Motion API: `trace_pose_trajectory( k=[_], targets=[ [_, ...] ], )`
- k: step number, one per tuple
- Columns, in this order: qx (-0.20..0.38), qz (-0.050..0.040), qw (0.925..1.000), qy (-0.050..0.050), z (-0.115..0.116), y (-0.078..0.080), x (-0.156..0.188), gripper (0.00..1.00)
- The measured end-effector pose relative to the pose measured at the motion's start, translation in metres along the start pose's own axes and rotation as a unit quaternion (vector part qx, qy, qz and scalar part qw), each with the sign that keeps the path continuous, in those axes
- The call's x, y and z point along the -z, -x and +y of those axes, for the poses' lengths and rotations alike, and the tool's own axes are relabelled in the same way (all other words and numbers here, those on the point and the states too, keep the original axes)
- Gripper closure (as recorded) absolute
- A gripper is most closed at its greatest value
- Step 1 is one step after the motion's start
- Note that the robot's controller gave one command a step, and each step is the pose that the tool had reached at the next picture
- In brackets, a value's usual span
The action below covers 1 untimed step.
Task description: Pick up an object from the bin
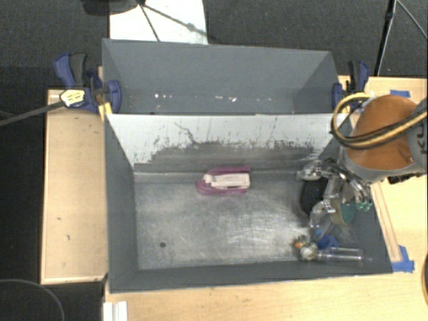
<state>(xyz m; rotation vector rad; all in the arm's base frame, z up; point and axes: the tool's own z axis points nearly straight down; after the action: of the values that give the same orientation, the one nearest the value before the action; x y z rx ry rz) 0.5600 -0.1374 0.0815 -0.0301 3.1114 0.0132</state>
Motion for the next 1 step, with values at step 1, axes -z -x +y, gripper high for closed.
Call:
trace_pose_trajectory(
  k=[1],
  targets=[
    [-0.001,0.0006,1.0000,0.000,0.0002,-0.0004,-0.0001,1.00]
  ],
)
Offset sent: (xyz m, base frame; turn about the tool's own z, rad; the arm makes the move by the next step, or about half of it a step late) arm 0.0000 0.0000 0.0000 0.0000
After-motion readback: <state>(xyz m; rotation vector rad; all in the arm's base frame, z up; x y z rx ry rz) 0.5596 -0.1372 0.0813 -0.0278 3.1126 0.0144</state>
